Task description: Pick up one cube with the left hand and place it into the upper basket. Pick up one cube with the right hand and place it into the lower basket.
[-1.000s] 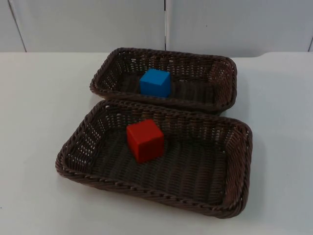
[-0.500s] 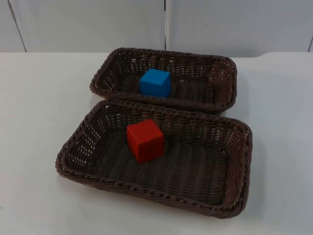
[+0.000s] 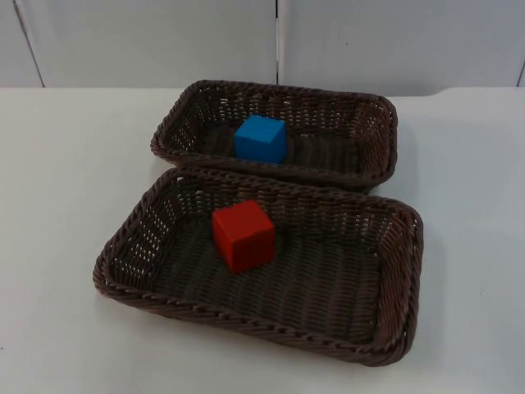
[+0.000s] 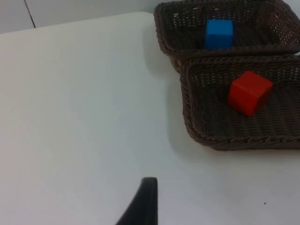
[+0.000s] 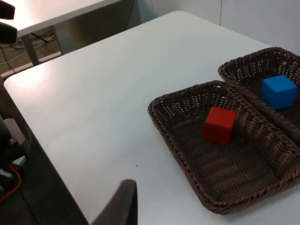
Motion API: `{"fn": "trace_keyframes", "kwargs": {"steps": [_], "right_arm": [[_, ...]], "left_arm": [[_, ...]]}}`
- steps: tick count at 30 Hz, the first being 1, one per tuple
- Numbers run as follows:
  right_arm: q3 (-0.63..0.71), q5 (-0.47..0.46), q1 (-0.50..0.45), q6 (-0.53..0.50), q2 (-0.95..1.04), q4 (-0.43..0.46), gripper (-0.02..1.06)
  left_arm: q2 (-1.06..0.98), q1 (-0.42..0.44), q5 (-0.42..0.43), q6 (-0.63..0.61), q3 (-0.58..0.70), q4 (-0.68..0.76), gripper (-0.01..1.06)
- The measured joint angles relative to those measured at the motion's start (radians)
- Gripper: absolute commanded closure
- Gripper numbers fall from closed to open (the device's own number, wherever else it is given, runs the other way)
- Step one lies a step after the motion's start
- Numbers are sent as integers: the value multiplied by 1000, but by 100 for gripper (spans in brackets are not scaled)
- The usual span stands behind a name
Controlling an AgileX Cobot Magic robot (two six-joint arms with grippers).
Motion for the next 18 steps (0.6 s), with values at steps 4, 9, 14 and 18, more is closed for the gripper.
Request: {"fn": "trace_keyframes", "kwargs": {"steps": [4,9,14,18], "right_arm": [[0,66,0,13,-77,-14,-1],[0,152,0,65,-155,-79,-1],[0,227,0,105,-247,-126,-1],[0,267,0,108,-265,-128,-1]], "left_arm": [[0,0,0,0,0,0,17],[0,0,0,0,0,0,17],[0,0,0,0,0,0,17],[0,0,0,0,0,0,17]]}}
